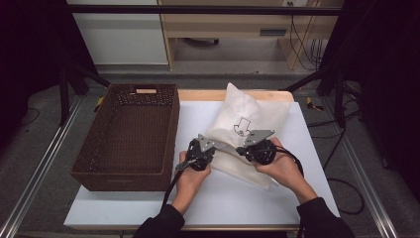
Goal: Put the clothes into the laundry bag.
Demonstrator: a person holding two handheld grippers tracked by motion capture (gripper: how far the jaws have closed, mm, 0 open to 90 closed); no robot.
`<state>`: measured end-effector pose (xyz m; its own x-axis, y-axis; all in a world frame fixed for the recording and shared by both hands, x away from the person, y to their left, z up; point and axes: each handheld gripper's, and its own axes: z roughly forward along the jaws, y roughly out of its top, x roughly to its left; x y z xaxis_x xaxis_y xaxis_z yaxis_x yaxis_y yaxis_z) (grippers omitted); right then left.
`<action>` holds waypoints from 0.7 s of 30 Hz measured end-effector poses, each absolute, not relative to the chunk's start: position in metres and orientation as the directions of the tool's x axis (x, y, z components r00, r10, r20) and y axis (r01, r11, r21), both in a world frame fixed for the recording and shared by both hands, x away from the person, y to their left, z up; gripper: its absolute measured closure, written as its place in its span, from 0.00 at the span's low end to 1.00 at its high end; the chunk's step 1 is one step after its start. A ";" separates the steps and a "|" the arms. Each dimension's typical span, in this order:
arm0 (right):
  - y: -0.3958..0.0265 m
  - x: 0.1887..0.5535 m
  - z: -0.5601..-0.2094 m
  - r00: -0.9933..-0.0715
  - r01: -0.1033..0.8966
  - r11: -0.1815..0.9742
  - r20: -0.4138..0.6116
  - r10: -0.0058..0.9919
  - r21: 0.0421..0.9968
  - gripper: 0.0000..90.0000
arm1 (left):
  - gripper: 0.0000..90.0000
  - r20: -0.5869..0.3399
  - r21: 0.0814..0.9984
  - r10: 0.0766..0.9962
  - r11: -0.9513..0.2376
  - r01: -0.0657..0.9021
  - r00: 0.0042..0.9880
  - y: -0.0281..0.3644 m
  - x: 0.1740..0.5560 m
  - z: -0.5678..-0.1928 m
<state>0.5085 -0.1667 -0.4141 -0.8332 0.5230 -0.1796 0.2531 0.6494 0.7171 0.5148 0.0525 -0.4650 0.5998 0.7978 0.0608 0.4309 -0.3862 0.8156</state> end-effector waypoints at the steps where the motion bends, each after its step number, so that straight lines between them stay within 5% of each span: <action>1: -0.167 0.509 -0.414 -0.834 0.252 0.651 -0.180 0.521 0.716 0.99 | 1.00 0.064 0.818 0.802 -0.383 0.429 0.594 0.051 0.517 -0.465; 21: -0.166 0.507 -0.419 -0.848 0.254 0.669 -0.172 0.501 0.699 0.99 | 1.00 0.060 0.822 0.840 -0.348 0.450 0.540 0.033 0.566 -0.482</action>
<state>0.5065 -0.1660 -0.4186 -0.8478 0.5015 -0.1725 0.2537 0.6691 0.6985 0.5664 0.0331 -0.4818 0.5398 0.8396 0.0604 0.4497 -0.3483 0.8225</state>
